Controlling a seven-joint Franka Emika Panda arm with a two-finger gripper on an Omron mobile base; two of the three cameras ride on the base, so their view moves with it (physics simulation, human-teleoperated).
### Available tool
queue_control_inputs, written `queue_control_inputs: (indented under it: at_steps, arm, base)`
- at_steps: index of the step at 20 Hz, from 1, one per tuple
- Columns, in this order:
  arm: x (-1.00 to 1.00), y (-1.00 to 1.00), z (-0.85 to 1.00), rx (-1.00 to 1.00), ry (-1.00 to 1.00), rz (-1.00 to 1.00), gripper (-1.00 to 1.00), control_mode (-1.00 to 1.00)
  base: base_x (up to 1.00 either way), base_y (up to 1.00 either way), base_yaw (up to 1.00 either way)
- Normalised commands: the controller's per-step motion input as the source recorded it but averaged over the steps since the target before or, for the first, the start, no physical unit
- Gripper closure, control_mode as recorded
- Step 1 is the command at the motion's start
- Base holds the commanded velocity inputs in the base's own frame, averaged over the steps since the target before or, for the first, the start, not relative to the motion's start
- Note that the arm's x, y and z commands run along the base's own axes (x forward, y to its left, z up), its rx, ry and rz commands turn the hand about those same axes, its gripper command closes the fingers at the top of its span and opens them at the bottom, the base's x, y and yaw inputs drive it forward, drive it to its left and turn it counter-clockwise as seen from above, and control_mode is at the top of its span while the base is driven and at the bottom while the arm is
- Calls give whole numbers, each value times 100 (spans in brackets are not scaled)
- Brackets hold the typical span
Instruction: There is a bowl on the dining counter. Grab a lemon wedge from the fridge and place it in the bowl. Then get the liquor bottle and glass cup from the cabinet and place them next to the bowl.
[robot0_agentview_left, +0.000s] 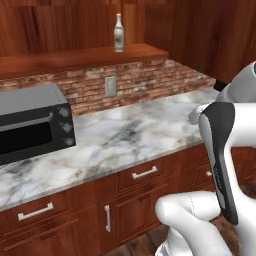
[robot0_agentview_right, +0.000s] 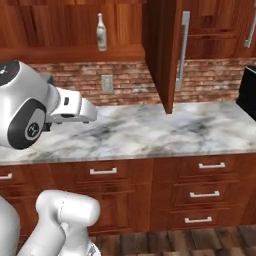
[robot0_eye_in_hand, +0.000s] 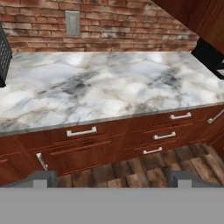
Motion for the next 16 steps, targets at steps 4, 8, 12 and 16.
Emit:
queue_control_inputs:
  at_steps: [4, 8, 12, 16]
  arm:
    - [0, 0, 0, 0, 0, 0, -100, 100]
    - [0, 0, 0, 0, 0, 0, -100, 100]
    - [0, 0, 0, 0, 0, 0, -100, 100]
    - [0, 0, 0, 0, 0, 0, -100, 100]
  base:
    - [66, 36, 15]
    - [59, 40, 19]
    - [43, 25, 20]
    - [19, 4, 15]
